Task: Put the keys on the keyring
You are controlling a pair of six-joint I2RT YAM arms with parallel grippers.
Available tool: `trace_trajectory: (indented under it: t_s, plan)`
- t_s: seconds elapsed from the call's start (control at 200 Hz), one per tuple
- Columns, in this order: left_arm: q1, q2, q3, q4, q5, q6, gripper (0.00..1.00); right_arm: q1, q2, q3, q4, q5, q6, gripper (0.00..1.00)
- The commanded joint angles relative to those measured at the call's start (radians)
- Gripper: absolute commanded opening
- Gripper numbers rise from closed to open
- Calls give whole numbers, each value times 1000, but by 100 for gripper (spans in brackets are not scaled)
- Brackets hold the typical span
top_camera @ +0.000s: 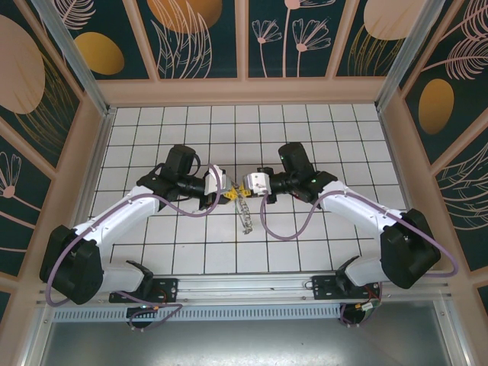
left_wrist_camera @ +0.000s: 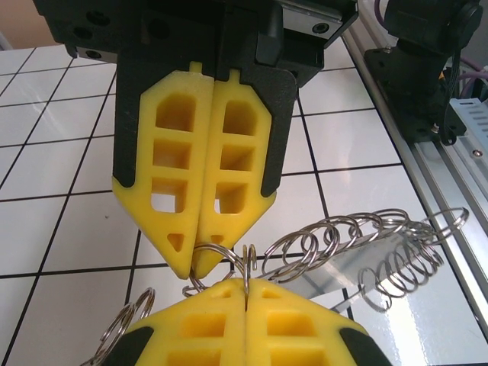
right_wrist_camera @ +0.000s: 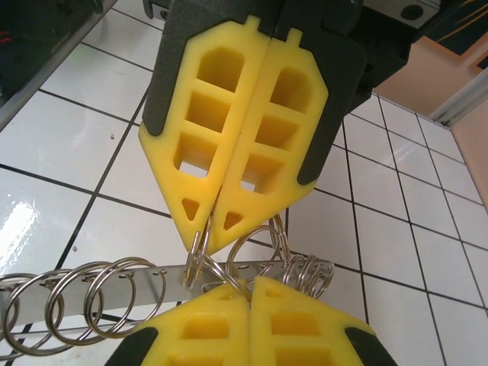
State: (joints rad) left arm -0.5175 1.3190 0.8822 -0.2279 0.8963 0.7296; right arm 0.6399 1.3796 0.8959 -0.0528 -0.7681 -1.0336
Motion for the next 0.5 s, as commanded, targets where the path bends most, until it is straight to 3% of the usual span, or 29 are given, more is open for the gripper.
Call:
trace_trajectory:
  t_s: [0.0, 0.23, 0.495]
  plan:
    - [-4, -26, 8, 16, 14, 16, 0, -25, -27, -30, 52, -12, 75, 0]
    - [-5, -52, -15, 63, -2, -14, 0, -42, -26, -46, 66, -23, 145, 0]
    - [-4, -56, -21, 76, -10, -16, 0, -52, 9, -3, 98, -24, 372, 0]
